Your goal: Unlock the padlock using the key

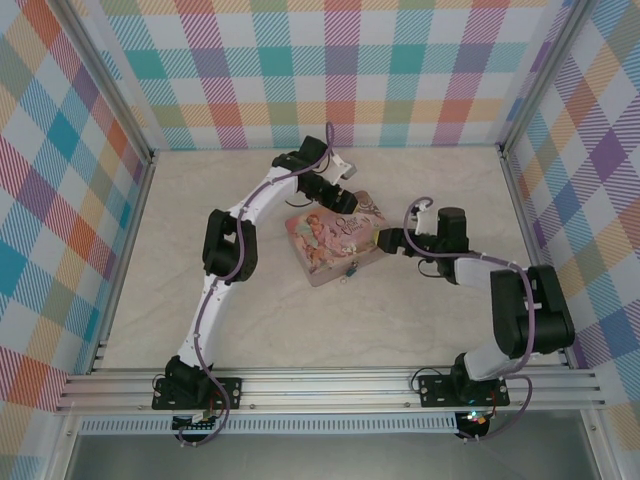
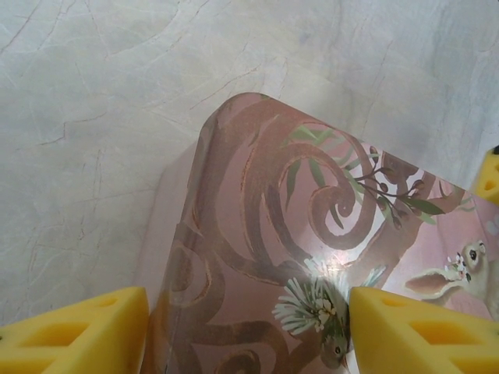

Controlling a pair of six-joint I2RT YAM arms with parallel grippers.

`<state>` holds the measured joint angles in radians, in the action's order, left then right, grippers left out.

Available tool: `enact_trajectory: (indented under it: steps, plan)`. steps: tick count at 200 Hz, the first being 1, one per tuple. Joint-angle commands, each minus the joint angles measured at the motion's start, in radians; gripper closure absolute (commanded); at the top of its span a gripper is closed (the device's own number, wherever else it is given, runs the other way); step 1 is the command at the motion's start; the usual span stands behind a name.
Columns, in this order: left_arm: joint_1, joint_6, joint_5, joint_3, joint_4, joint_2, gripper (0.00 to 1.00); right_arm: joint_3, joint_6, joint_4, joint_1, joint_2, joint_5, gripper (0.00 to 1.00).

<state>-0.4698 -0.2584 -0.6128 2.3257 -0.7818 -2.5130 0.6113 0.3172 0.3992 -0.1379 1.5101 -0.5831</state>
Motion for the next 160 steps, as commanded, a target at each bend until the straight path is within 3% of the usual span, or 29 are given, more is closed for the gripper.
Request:
enact_trajectory:
  steps: [1, 25, 45, 64, 83, 160]
  plan:
    - [-0.006, 0.001, 0.081, -0.052, -0.019, 0.031, 0.36, -0.051, -0.006, -0.043, 0.004, -0.112, 0.08, 0.09]
    - [0.002, 0.019, 0.105, -0.079, 0.008, 0.05, 0.38, -0.144, 0.021, -0.058, -0.017, -0.239, 0.09, 0.17]
    - [0.006, 0.036, 0.135, -0.097, 0.028, 0.058, 0.4, -0.217, 0.037, -0.056, -0.12, -0.302, 0.135, 0.23]
    - [0.013, 0.052, 0.148, -0.126, 0.048, 0.068, 0.42, -0.317, 0.099, 0.08, -0.185, -0.314, 0.186, 0.28]
    - [0.021, 0.059, 0.148, -0.161, 0.068, 0.079, 0.43, -0.359, 0.125, 0.199, -0.216, -0.274, 0.201, 0.33]
    - [0.028, 0.065, 0.151, -0.246, 0.105, 0.112, 0.45, -0.324, 0.112, 0.556, -0.273, 0.029, 0.137, 0.33]
